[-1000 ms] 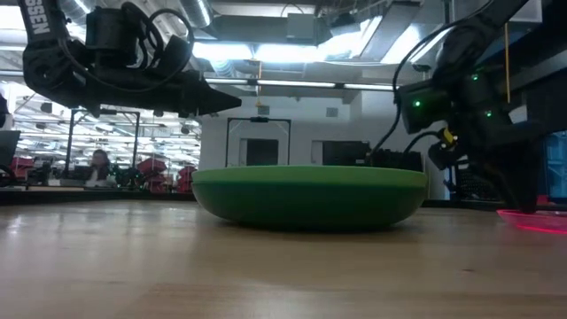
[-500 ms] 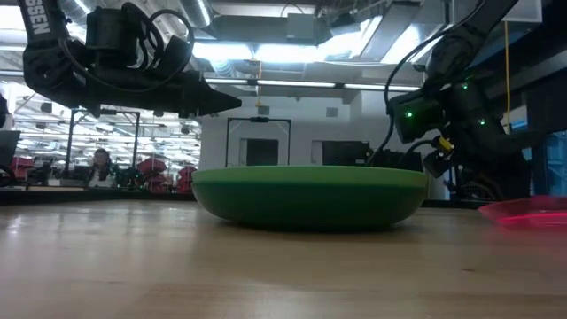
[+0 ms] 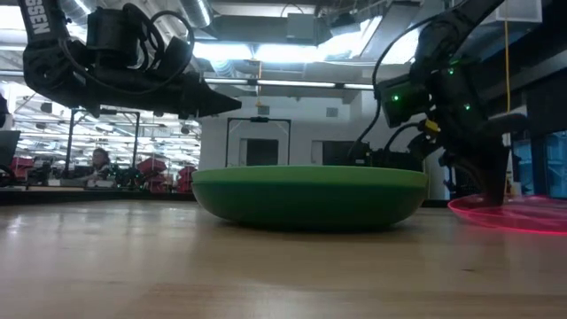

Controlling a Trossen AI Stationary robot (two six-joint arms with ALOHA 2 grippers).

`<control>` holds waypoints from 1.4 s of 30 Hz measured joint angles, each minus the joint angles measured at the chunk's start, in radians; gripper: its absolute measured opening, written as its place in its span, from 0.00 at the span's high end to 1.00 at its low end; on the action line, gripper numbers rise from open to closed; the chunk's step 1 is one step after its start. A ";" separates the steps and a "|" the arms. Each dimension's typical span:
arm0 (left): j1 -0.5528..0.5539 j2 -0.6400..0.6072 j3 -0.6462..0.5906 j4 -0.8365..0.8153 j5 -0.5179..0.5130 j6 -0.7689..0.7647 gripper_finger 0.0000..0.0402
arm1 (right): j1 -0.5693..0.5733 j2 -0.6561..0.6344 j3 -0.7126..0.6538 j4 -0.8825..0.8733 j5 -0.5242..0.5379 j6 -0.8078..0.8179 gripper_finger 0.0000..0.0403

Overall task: Stack plastic plates
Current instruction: Stack the red plate on top of the blue plate

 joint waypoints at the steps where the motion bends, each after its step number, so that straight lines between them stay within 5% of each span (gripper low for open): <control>1: 0.000 0.000 0.000 0.002 0.000 0.000 0.72 | 0.000 -0.001 0.001 -0.003 -0.001 -0.001 0.99; 22: 0.000 0.000 0.000 0.010 0.000 0.000 0.72 | -0.001 -0.283 0.001 0.026 -0.177 0.111 1.00; 42: 0.000 0.000 0.000 0.011 0.000 0.002 0.72 | 0.001 -0.292 0.128 0.210 -0.382 0.243 1.00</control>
